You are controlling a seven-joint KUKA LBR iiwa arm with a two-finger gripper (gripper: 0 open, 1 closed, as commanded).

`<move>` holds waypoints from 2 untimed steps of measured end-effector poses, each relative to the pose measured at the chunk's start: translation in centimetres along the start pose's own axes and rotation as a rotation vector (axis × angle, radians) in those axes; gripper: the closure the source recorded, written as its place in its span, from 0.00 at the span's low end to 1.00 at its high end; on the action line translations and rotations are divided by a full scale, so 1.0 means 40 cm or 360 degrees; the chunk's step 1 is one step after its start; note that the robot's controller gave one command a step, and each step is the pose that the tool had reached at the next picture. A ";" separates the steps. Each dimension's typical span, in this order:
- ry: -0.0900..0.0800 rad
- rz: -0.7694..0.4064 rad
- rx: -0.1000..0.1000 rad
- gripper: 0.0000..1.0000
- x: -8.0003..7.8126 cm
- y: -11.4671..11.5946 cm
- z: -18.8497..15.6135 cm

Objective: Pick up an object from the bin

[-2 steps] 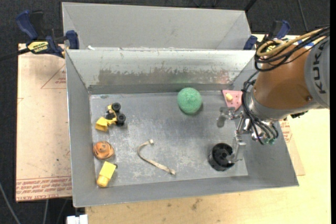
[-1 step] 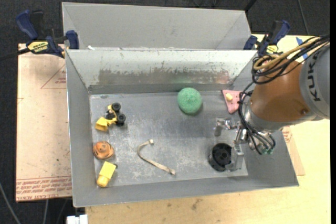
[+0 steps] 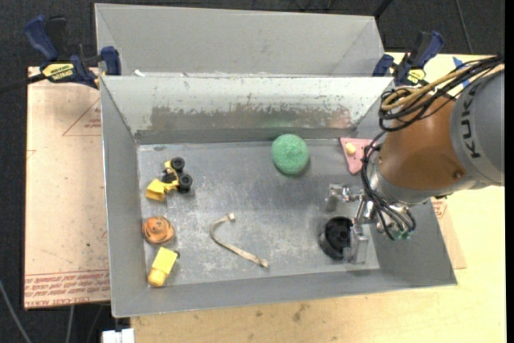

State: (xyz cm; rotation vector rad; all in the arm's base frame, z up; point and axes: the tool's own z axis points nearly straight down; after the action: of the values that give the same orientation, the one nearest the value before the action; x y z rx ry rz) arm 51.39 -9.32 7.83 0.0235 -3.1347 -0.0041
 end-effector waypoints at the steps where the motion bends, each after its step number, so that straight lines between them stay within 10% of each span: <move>1: -0.0017 -0.0211 0.0004 1.00 0.072 0.070 0.014; 2: -0.0017 -0.0211 0.0005 1.00 0.072 0.070 0.014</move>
Offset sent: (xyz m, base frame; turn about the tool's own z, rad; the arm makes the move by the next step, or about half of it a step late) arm 0.0000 0.0000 0.0000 0.0000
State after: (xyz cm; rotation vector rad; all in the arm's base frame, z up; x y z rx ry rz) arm 48.48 -6.57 7.30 0.2318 -3.1372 -0.0005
